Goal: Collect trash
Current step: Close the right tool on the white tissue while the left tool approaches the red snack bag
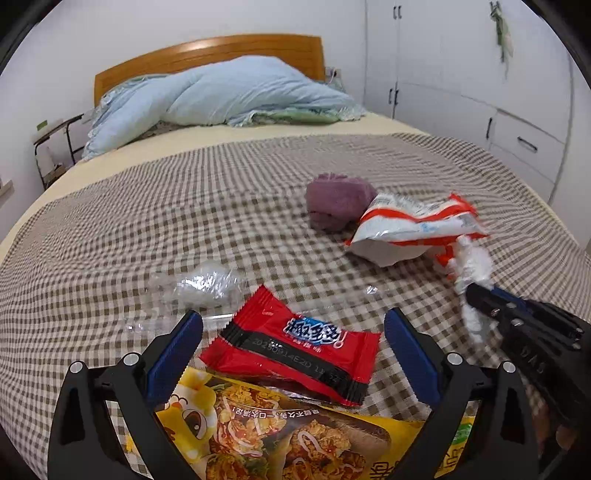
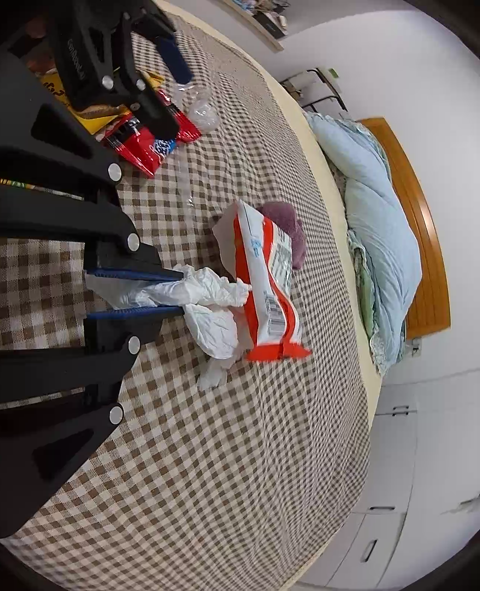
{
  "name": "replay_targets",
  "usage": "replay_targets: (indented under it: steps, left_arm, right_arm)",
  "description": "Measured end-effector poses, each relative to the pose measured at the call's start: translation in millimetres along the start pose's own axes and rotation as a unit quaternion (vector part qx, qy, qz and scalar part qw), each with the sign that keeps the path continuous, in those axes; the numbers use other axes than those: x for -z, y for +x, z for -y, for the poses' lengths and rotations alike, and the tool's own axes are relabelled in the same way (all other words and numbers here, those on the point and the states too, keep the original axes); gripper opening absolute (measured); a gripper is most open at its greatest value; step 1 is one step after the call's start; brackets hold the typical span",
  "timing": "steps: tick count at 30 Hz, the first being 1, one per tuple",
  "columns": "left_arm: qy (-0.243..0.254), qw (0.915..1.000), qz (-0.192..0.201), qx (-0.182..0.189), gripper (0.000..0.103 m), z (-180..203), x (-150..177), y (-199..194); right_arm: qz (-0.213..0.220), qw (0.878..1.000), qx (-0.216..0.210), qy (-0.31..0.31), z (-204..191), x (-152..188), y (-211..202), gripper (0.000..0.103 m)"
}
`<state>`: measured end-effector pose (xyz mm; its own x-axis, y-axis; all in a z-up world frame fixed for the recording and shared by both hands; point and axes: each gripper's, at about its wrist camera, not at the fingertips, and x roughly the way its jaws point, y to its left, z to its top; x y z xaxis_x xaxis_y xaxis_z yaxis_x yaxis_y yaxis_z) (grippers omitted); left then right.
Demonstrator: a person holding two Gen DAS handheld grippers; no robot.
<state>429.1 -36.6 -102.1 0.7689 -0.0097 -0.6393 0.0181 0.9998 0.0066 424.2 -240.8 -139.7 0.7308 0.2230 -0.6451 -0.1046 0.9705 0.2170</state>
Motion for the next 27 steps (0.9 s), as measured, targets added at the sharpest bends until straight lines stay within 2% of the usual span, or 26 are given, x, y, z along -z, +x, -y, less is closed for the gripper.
replay_targets:
  steps: [9,18,27]
  left_arm:
    - [0.018,0.9992,-0.035,-0.005,0.095,7.6,5.4,16.0]
    - [0.027,0.9950,-0.096,-0.013,0.095,8.5,12.4,37.9]
    - [-0.002,0.9953,-0.096,0.014,0.095,-2.1,12.4,38.2]
  right_arm:
    - [0.000,1.000,0.002,-0.002,-3.7,0.1,-2.6,0.013]
    - [-0.002,1.000,-0.002,-0.002,-2.2,-0.4,-0.7,0.013]
    - [-0.003,1.000,-0.006,-0.005,-3.7,-0.4,-0.2,0.013]
